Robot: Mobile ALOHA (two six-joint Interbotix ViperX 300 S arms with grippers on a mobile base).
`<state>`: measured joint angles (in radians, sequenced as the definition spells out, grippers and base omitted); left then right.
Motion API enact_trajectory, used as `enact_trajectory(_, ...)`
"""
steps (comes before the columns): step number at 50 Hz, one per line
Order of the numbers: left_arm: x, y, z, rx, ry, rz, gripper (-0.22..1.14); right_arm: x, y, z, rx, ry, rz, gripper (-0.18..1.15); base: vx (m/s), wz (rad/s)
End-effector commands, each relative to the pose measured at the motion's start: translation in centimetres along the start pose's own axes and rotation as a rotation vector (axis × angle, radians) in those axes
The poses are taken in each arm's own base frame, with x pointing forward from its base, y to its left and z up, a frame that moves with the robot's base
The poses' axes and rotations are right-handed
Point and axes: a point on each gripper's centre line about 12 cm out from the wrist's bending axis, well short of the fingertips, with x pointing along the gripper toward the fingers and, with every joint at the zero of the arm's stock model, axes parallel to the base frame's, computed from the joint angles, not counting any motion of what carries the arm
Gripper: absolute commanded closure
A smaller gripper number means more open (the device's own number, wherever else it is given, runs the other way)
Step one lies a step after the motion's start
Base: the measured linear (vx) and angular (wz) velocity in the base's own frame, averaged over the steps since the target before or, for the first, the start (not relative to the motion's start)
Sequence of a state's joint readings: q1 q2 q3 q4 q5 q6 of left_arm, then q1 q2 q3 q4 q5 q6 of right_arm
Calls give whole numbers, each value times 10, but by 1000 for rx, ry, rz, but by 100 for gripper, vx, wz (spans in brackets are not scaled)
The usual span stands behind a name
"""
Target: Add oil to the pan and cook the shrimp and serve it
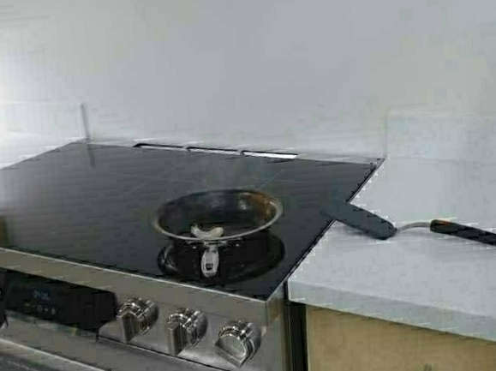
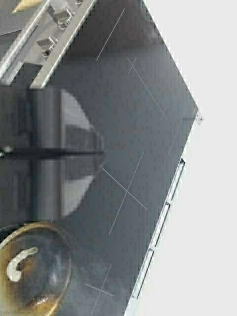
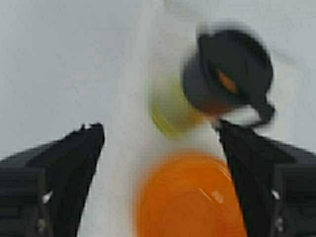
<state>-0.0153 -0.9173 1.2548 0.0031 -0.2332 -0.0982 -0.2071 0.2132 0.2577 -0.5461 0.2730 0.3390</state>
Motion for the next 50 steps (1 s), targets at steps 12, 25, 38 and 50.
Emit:
enact_trajectory(12, 2, 0, 8, 0, -20, 0, 88, -98, 40, 44, 114, -247, 146, -3, 0, 0)
enact_trajectory(25, 1, 0, 10, 0, -28, 0, 88, -126, 98, 21, 297, -236, 338, -3, 0, 0)
enact_trajectory(38, -1, 0, 9, -2, -31, -1, 89, -123, 134, -33, 403, -166, 438, -2, 0, 0)
enact_trajectory(50, -1, 0, 9, -2, -31, -1, 88, -124, 152, -68, 398, -119, 473, 67, 0, 0)
